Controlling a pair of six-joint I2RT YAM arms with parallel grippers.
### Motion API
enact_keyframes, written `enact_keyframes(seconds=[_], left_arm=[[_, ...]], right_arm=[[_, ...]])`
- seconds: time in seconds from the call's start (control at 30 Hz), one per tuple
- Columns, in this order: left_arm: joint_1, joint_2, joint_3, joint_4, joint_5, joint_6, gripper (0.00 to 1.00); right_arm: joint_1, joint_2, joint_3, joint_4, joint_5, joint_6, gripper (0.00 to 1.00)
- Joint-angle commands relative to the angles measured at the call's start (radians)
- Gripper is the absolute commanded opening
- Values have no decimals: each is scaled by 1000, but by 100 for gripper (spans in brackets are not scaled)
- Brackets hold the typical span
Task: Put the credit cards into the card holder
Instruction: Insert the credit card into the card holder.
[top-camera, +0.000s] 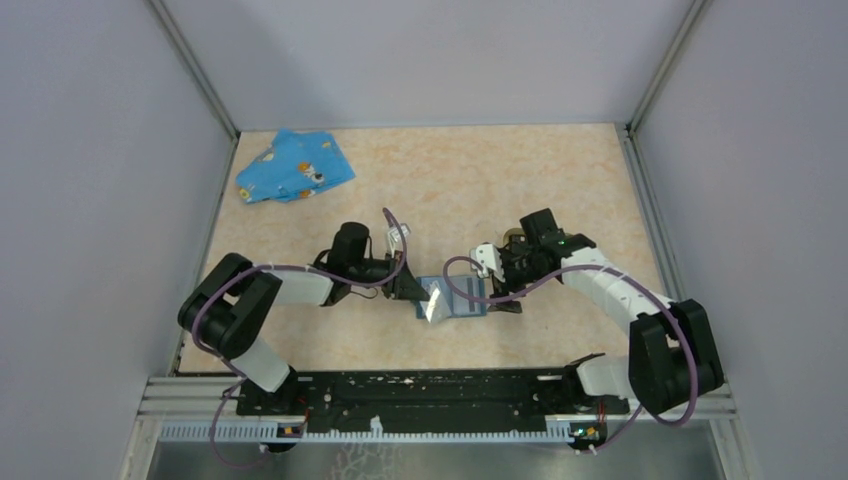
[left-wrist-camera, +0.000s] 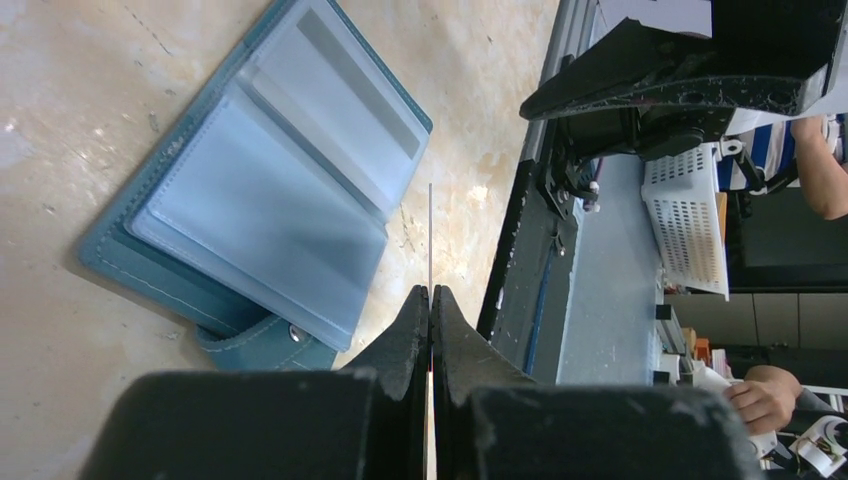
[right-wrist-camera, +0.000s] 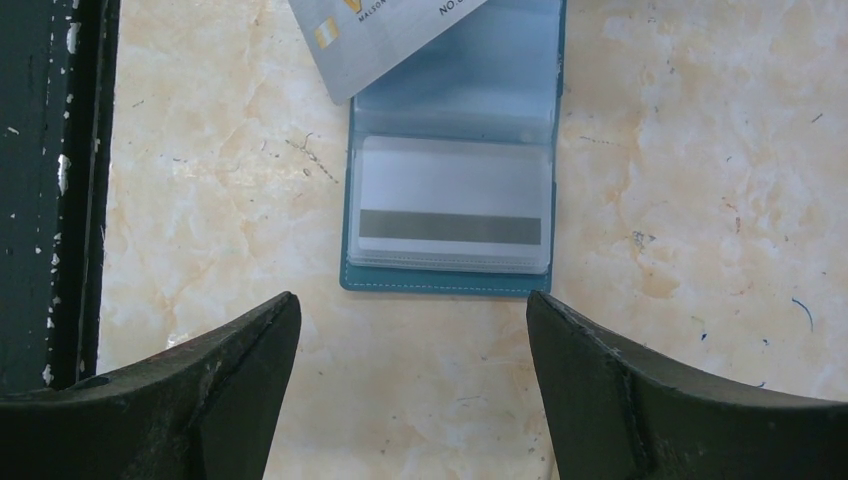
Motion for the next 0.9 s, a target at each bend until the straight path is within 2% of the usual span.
enact_keyframes(seconds=[0.0,0.5,0.87], left_arm=[[13,26,49,-35,25,56,0],[43,102,117,-106,72,86,0],[44,192,204,-133,83,64,0]], right_arm=[[19,6,-5,28,6,-26,82],[36,52,-6,51,78,-10,81],[75,103,-6,84,127,29,73]])
